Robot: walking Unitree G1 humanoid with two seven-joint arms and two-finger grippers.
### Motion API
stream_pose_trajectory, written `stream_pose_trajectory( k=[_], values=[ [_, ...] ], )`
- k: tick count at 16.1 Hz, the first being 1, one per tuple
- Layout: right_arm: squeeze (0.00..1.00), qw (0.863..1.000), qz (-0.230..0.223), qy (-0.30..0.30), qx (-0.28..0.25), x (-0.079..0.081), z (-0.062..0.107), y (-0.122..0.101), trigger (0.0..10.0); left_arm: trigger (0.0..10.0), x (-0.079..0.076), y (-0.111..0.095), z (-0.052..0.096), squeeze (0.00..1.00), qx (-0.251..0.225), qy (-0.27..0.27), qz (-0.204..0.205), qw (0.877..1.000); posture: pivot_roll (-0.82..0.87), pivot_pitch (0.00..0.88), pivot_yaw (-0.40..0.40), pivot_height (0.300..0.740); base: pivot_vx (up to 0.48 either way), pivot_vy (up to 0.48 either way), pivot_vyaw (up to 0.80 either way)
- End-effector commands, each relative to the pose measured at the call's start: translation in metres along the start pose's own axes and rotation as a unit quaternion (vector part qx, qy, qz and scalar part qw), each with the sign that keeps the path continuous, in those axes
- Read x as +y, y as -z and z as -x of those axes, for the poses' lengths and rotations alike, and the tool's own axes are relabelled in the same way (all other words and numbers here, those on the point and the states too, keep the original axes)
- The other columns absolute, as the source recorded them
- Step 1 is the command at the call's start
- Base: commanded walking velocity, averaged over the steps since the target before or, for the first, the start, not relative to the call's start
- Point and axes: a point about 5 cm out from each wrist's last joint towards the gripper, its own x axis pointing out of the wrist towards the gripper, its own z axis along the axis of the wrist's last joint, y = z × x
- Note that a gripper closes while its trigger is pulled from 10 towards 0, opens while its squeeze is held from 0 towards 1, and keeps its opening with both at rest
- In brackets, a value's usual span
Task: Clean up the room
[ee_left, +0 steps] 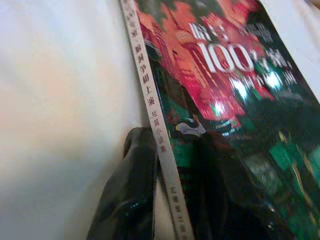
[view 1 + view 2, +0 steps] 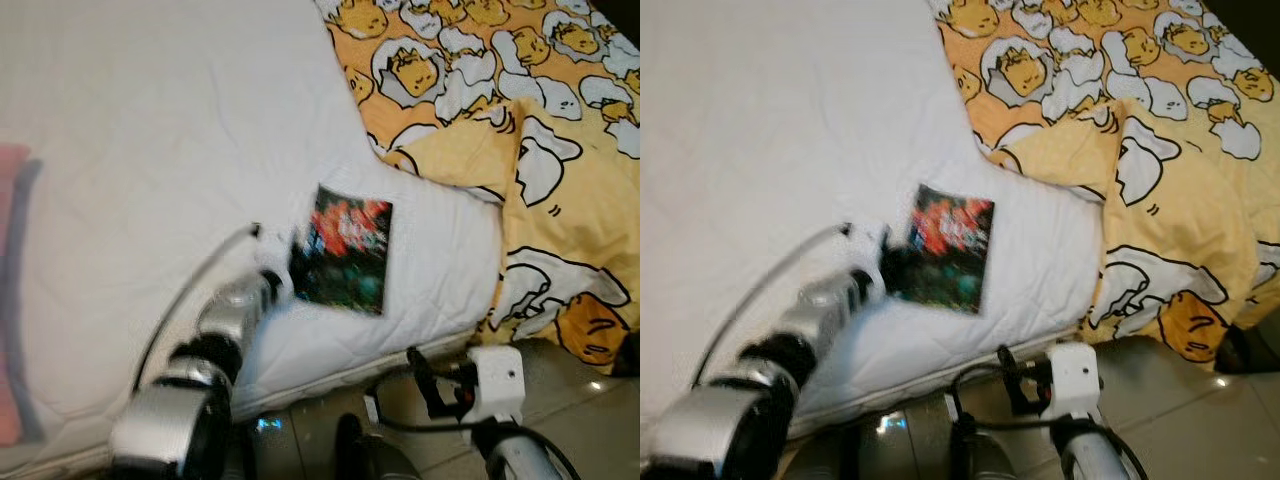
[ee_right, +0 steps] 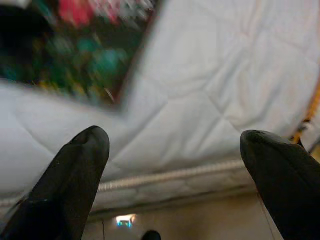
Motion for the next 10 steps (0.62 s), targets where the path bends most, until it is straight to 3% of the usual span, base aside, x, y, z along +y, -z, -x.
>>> stream_pose_trajectory(
  k=[1, 3, 6, 7, 10],
  values=[
    [0.00, 1.000, -0.006, 0.022, 0.015, -0.009, 0.001, 0.009, 10.0, 0.0, -0.026, 0.049, 0.003, 0.00, 0.088, 0.052, 0.017, 0.995, -0.13, 0.286, -0.094, 0.740, 0.000, 0.000, 0.00],
    [0.00, 0.999, -0.022, 0.039, 0.005, -0.010, -0.014, 0.009, 10.0, 0.0, -0.032, 0.052, 0.002, 0.00, 0.077, 0.054, 0.049, 0.994, -0.11, 0.209, -0.058, 0.740, 0.000, 0.000, 0.00],
    [0.00, 0.998, -0.032, 0.046, -0.015, -0.009, -0.032, 0.004, 10.0, 0.0, -0.029, 0.032, -0.002, 0.00, 0.023, 0.045, 0.071, 0.996, -0.08, 0.100, 0.002, 0.740, 0.000, 0.000, 0.00],
    [0.00, 0.996, -0.036, 0.067, -0.042, -0.020, -0.045, -0.005, 10.0, 0.0, -0.015, -0.002, -0.004, 0.00, -0.070, 0.017, 0.111, 0.991, -0.05, 0.030, 0.033, 0.740, 0.000, 0.000, 0.00],
    [0.00, 0.992, -0.050, 0.085, -0.073, -0.030, -0.062, -0.020, 10.0, 0.0, -0.009, -0.036, -0.001, 0.00, -0.151, 0.019, 0.062, 0.986, 0.01, 0.000, 0.039, 0.740, 0.000, 0.000, 0.00]
  ],
)
